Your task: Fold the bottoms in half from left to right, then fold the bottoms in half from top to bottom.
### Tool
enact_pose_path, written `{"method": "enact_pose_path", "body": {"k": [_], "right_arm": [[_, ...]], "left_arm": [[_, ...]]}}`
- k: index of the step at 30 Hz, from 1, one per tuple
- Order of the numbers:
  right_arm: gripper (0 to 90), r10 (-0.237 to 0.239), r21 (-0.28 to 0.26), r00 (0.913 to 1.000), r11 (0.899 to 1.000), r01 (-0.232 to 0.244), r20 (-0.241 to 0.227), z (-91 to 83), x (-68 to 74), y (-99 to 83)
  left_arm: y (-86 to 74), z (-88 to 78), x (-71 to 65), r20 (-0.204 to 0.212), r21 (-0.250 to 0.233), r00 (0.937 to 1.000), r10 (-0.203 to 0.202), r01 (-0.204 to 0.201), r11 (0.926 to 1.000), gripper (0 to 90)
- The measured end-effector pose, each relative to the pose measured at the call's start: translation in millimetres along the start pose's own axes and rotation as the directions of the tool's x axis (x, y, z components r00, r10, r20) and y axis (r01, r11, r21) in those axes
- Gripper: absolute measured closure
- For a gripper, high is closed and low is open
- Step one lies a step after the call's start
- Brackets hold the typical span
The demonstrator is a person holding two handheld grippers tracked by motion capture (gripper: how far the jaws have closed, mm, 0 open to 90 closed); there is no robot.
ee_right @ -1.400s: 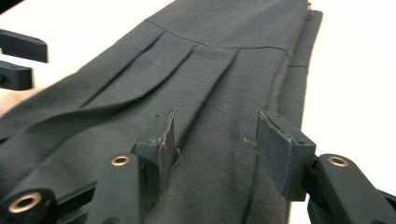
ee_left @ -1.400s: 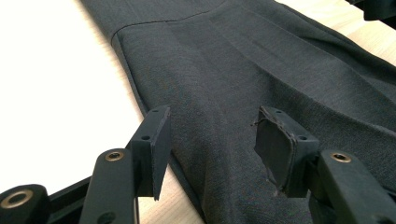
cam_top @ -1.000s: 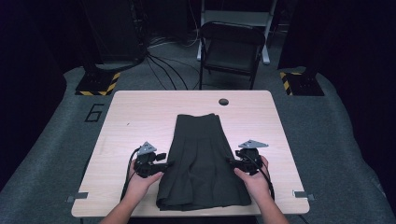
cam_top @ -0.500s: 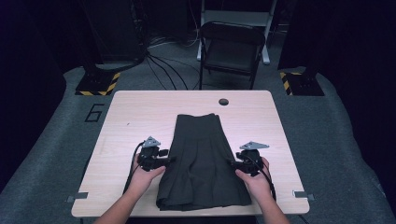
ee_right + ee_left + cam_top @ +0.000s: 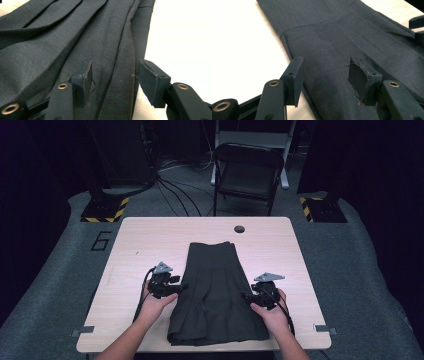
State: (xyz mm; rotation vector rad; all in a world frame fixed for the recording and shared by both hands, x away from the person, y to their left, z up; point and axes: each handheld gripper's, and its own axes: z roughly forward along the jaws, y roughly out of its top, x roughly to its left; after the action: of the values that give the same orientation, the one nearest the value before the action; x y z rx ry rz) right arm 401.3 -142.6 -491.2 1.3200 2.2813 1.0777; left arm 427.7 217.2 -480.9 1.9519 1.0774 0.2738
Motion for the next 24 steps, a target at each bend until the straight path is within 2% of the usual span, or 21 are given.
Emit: {"method": "enact_pose_path", "body": {"k": [3,5,8,11,15,16,20,24], "right_arm": [[45.3,0.012,-0.003,0.9999,1.000,-0.012,0.000,0.6,1.8,0.0],[45.2,0.003,-0.002,1.0000,1.000,-0.003,-0.006,1.0,1.9,-0.5],[45.1,-0.009,0.009,1.0000,1.000,0.009,-0.005,1.7,1.5,-0.5],[45.1,-0.005,0.013,1.0000,1.000,0.005,-0.003,2.1,1.3,-0.8],[44.0,-0.003,0.012,1.0000,1.000,0.003,-0.003,4.4,-0.1,-0.9],[42.8,0.012,0.009,0.9999,1.000,-0.012,-0.005,5.3,0.0,-0.9],[40.1,0.004,0.011,0.9999,1.000,-0.004,-0.012,8.5,-0.5,-1.0],[38.8,-0.009,0.021,0.9999,1.000,0.009,-0.011,12.3,2.7,-0.6]], "left_arm": [[6.3,1.9,0.7,-0.001,-0.002,1.0000,0.009,-0.009,1.0000,46.0],[11.2,3.5,0.2,-0.001,0.004,1.0000,0.007,-0.007,1.0000,46.0],[18.0,8.6,1.5,-0.001,0.006,0.9996,0.029,-0.029,0.9996,45.4],[21.3,11.9,3.8,0.003,0.013,0.9994,0.035,-0.035,0.9993,44.7],[28.4,18.3,7.4,-0.009,0.018,0.9999,0.006,-0.006,0.9998,44.5],[29.6,19.1,8.3,-0.011,0.019,0.9999,0.009,-0.009,0.9998,44.3],[33.2,21.8,11.2,-0.028,0.020,0.9994,0.019,-0.019,0.9996,43.4],[34.6,25.4,15.0,-0.036,0.016,0.9993,-0.006,0.006,0.9998,42.8]]}}
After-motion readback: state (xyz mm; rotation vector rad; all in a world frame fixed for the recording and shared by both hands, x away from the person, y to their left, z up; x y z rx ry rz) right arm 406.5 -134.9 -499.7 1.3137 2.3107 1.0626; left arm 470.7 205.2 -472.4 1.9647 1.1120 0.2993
